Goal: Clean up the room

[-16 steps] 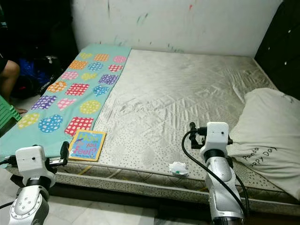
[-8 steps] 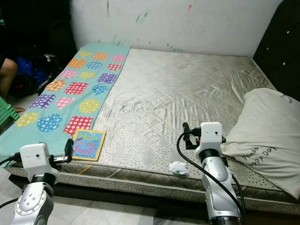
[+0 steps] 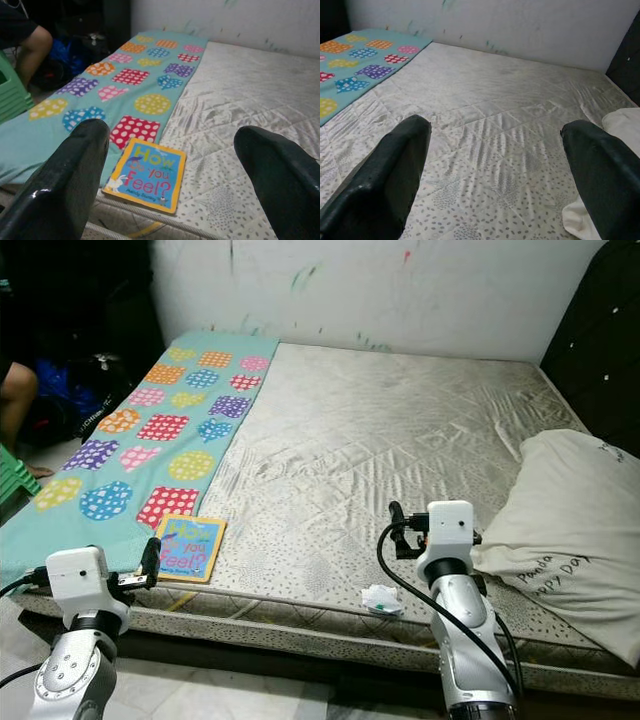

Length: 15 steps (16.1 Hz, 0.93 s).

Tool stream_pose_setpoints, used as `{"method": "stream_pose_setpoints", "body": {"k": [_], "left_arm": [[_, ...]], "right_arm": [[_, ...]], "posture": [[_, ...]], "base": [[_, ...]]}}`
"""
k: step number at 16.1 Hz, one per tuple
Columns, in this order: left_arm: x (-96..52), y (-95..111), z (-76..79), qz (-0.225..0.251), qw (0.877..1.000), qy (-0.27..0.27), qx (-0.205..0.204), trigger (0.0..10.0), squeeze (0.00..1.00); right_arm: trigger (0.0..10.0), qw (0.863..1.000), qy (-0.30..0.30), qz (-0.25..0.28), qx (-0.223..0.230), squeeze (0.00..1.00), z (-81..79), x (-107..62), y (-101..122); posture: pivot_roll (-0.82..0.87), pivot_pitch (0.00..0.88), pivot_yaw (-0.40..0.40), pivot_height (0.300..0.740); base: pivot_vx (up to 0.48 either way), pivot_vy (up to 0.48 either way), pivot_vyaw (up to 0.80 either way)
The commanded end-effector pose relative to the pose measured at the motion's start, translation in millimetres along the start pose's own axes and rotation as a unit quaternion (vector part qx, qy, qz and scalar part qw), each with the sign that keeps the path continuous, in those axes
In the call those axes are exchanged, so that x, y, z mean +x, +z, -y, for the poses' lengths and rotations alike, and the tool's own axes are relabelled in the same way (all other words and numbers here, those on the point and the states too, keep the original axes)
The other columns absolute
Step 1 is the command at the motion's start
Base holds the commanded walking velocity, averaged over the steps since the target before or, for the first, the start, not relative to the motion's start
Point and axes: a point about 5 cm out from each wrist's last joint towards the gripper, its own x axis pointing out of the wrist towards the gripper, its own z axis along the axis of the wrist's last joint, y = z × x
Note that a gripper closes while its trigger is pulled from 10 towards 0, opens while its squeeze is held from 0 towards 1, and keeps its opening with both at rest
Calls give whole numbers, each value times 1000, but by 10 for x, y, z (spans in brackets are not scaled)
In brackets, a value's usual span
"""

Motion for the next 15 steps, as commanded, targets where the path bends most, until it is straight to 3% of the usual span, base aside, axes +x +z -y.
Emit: {"method": "stream_pose_setpoints", "body": {"k": [1, 5, 15], "left_arm": [[-9, 2, -7, -3, 1000, 0, 0, 10000, 0], [-2, -7, 3, -6, 1000, -1, 0, 10000, 0], [21, 10, 35, 0, 1000, -8, 15, 10000, 0]], "right_arm": [[10000, 1000, 7, 4, 3, 0, -15, 2, 17], [10000, 1000, 8, 4, 3, 0, -12, -3, 23], [10000, 1000, 11, 4, -1, 0, -11, 4, 27]], "posture": [[1, 0, -59, 740], [-7, 0, -57, 740], [-12, 0, -58, 740]], "base": [[0, 345, 0], [0, 329, 0], [0, 0, 0]]}}
